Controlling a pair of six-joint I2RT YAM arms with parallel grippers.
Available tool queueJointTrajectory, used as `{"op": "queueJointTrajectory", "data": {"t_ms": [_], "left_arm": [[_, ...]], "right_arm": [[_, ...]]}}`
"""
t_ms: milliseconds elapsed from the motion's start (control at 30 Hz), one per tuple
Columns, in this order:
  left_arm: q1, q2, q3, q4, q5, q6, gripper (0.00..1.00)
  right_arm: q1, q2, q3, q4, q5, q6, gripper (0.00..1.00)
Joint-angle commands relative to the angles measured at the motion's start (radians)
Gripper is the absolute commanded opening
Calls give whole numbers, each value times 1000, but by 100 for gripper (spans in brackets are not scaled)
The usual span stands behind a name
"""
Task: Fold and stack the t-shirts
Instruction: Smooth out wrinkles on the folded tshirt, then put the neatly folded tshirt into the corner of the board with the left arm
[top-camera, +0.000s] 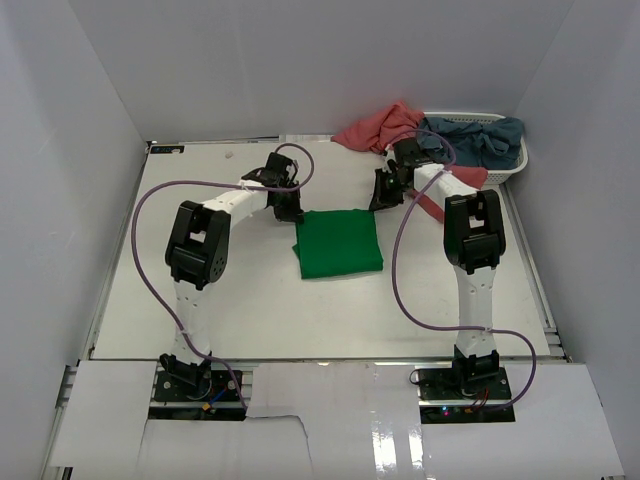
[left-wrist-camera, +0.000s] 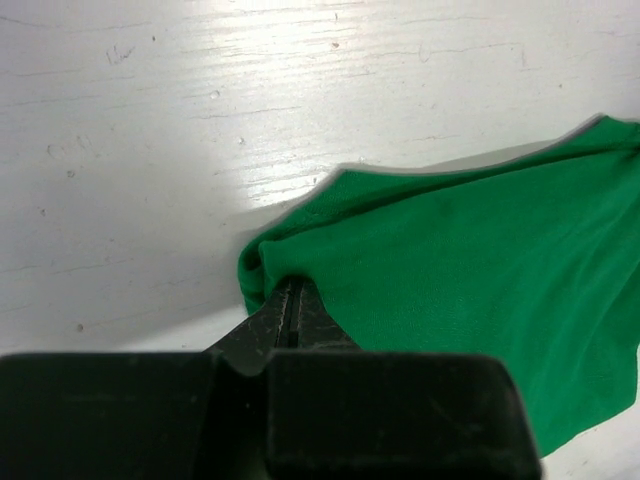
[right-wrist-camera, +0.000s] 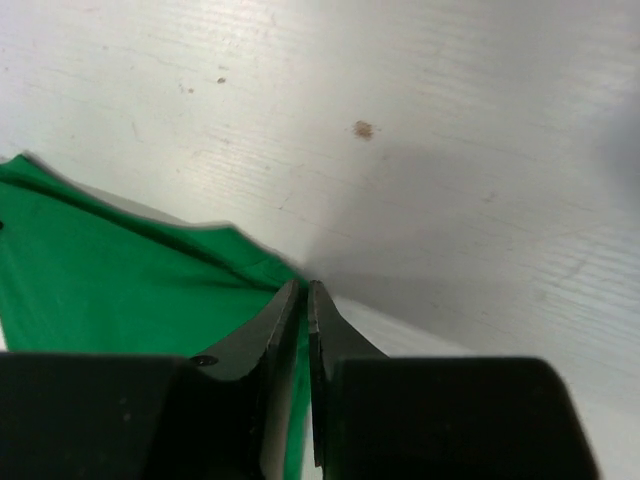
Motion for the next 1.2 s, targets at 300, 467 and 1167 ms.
{"op": "queueJointTrajectory", "data": {"t_ms": [300,467,1167], "left_arm": [[13,-26,383,-219,-141,86,32],[15,-105,278,-283,-179,63,72],[30,-179,-170,-61,89,-75,72]], "right_arm": [[-15,-40,325,-31,41,-39,37],[-15,-138,180,-28,18,-33,44],[-13,-359,-158,23,-27,-67,45]]}}
